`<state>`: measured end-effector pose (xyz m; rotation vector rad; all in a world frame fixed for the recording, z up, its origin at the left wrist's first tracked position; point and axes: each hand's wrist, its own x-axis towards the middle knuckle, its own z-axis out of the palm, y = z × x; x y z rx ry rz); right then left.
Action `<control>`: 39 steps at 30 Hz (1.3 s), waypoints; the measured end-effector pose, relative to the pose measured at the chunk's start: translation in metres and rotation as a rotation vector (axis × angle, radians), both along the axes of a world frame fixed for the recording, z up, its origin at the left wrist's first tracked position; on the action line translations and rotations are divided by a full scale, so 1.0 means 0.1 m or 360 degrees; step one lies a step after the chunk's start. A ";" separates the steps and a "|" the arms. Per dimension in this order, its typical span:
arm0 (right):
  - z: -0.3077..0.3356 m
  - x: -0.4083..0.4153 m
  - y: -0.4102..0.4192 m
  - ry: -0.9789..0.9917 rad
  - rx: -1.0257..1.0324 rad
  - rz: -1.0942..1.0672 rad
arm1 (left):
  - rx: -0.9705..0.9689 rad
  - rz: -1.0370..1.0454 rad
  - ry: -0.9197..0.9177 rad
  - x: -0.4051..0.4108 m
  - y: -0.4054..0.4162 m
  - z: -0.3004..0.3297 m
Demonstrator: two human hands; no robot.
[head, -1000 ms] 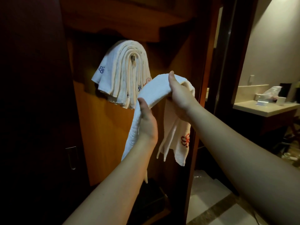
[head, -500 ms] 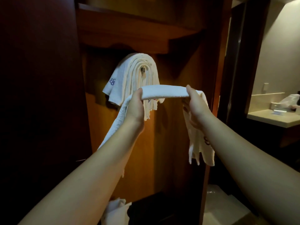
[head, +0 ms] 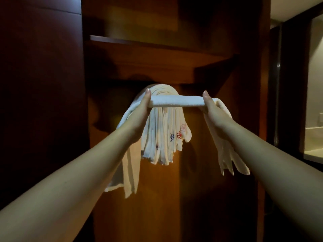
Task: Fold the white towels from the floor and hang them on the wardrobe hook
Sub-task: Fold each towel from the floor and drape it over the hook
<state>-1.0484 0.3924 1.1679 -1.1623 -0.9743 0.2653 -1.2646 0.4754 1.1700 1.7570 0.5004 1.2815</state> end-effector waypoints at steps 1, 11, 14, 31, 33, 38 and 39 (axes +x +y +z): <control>0.08 0.06 0.14 -0.0039 -0.0002 0.0027 | 0.0035 -0.0008 0.0018 0.01 0.12 0.08; 1.02 0.66 1.61 -0.0468 -0.0120 -0.0003 | 0.0187 -0.0107 0.0295 0.27 1.43 1.06; 1.24 0.79 2.00 -0.0597 -0.0071 0.0080 | 0.0243 -0.0016 0.0305 0.39 1.76 1.24; 1.30 1.13 3.33 -0.0482 -0.0274 0.0468 | -0.0055 -0.0012 0.0319 0.69 2.79 1.17; 1.29 1.13 3.33 -0.0501 -0.0276 0.0488 | -0.0053 0.0067 0.0282 0.68 2.82 1.15; 1.25 1.11 3.32 -0.0517 -0.0281 0.0647 | -0.0022 0.0176 0.0282 0.66 2.78 1.09; 1.20 1.12 3.31 -0.0516 -0.0300 0.0718 | -0.0025 0.0186 0.0280 0.65 2.76 1.05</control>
